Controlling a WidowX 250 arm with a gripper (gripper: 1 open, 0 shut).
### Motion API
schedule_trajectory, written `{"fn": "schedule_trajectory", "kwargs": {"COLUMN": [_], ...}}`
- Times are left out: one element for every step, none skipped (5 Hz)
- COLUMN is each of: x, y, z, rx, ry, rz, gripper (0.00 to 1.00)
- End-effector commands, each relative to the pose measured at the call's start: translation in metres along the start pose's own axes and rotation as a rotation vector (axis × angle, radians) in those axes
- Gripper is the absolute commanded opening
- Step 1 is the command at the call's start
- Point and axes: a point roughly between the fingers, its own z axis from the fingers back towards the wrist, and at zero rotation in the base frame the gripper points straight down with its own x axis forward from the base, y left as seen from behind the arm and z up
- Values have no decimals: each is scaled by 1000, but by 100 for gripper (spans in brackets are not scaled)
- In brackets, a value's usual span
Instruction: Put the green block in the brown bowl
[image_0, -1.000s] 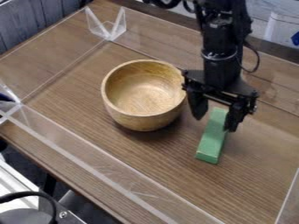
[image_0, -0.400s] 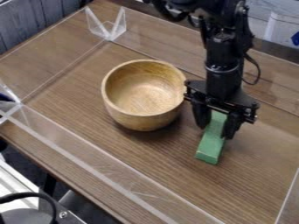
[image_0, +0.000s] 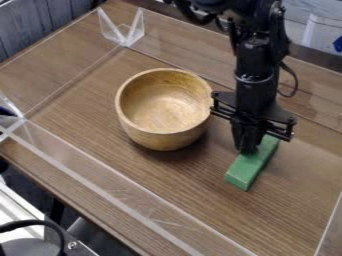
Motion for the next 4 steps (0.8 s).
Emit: {"fn": "schedule_trajectory", "kwargs": {"x": [7, 6, 7, 9], "y": [0, 1, 2, 3], "z": [26, 41, 64, 86], "rx": [-3, -3, 0, 10], "ry": [-63, -82, -113, -135], "rz": [-7, -10, -9, -9], "gripper": [0, 0, 0, 0]}}
